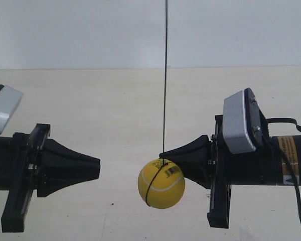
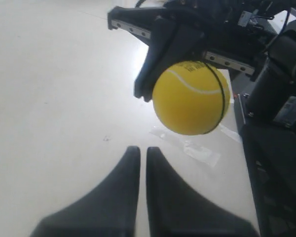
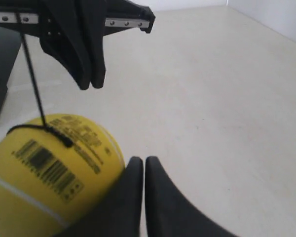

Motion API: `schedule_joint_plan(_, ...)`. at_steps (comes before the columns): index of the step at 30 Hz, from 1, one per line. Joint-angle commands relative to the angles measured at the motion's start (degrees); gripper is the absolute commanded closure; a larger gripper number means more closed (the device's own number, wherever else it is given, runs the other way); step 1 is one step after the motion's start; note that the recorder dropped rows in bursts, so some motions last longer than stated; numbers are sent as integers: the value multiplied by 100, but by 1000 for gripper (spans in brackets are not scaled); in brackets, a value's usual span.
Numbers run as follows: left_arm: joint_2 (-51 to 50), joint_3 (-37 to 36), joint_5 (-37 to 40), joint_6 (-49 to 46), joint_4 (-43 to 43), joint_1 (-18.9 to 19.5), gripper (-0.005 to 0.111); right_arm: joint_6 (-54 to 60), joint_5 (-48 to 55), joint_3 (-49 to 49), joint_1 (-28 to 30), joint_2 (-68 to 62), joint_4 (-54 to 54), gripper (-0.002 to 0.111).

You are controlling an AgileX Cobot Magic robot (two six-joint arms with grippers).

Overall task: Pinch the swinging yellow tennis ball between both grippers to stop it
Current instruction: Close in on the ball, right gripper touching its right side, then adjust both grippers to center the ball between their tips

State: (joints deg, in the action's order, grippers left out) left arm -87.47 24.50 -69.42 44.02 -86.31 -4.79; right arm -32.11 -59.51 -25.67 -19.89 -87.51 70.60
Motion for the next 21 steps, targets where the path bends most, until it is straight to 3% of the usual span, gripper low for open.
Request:
schedule_joint_plan(1, -321, 122, -54, -123, 84, -194, 102, -36, 93, -33, -7, 21, 86, 108)
schedule_joint_plan(21, -347, 153, -54, -163, 103, -194, 102, -121, 381, -81, -7, 231, 175, 108)
